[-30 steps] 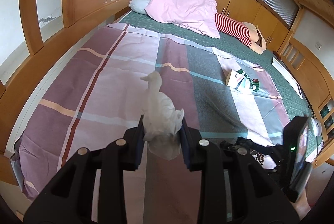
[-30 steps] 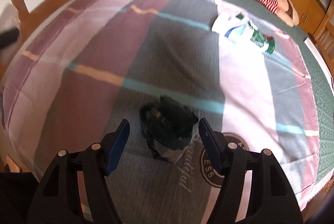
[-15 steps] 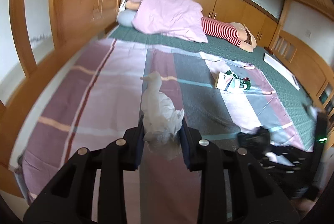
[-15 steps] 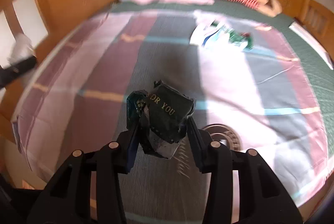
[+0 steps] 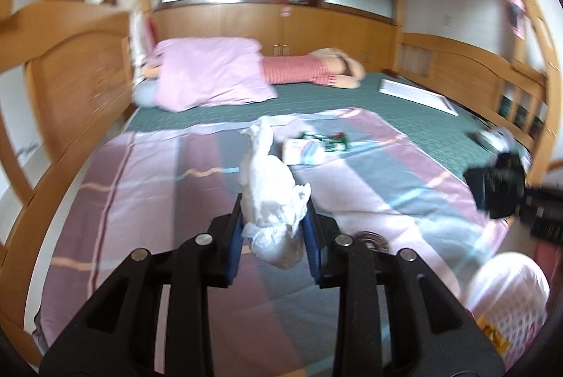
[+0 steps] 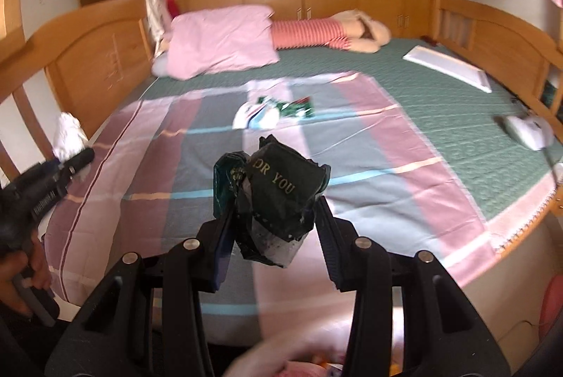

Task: Collect trash
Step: 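Carry the tissue and dark wrapper over the wastebasket and open both tools, then grasp the green snack wrapper with the right tool, then grasp the white-and-blue paper cup with the left tool while the right tool holds the wrapper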

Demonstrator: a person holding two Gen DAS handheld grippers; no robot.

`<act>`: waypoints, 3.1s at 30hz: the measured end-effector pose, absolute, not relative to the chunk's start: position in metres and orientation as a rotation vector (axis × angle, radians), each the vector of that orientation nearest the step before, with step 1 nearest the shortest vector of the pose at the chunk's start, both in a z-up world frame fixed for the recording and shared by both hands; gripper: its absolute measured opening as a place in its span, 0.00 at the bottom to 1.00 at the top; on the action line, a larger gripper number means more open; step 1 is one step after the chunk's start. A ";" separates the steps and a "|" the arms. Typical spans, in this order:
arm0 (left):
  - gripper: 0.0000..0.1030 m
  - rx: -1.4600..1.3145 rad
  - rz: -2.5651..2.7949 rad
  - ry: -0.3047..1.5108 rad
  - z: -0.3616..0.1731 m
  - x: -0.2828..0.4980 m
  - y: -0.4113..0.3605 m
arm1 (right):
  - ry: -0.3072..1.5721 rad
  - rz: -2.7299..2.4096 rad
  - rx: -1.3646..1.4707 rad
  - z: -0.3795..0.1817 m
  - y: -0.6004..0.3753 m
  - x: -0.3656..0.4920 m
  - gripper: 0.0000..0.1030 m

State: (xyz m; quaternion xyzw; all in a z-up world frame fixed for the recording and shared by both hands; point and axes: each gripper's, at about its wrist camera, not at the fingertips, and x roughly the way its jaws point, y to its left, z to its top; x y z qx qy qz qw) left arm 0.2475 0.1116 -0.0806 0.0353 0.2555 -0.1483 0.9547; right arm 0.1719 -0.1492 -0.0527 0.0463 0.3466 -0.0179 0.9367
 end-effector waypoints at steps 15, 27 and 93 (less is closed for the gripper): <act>0.30 0.179 -0.592 0.501 -0.092 0.179 0.026 | 0.871 -0.118 0.065 -0.056 -0.205 0.077 0.43; 0.30 0.234 -0.722 0.508 -0.104 0.152 -0.003 | 0.914 -0.262 0.213 -0.061 -0.241 0.056 0.76; 0.92 -0.562 0.043 1.037 -0.191 0.317 0.261 | 0.960 0.476 0.391 -0.169 -0.024 0.410 0.17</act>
